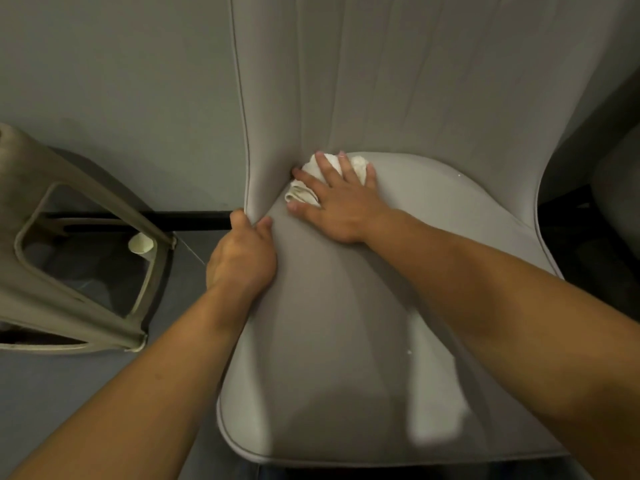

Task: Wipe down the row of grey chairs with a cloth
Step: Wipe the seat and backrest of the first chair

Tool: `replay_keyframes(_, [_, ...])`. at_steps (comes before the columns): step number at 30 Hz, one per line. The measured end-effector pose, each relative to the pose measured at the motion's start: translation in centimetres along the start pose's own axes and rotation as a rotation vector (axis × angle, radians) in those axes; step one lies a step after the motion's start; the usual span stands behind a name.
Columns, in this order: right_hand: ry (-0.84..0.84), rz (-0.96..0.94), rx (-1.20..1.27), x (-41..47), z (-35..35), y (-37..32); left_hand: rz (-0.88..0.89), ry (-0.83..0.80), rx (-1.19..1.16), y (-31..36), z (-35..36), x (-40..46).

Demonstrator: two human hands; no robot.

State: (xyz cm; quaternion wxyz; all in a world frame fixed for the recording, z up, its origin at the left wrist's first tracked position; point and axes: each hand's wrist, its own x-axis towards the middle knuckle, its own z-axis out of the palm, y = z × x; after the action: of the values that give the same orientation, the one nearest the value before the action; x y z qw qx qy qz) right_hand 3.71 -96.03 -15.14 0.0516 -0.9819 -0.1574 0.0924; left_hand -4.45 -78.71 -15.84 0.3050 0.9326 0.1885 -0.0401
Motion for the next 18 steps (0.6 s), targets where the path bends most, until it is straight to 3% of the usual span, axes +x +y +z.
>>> replay_keyframes(5, [-0.058,-0.091,0.043,-5.1,-0.4,0.1,0.043,0.063,0.027,-0.4,0.4,-0.2])
replay_keyframes(10, [-0.028,-0.174,-0.064,-18.2,0.3,1.3,0.035,0.111,0.036,0.1,0.5,-0.8])
replay_keyframes(15, [0.01,-0.108,-0.008,-25.1,1.5,2.9,0.402,0.387,0.295,1.6,0.4,-3.0])
replay_keyframes(18, [0.003,0.004,-0.018,-21.7,1.2,4.5,0.581,0.243,0.377,2.7,1.0,-3.9])
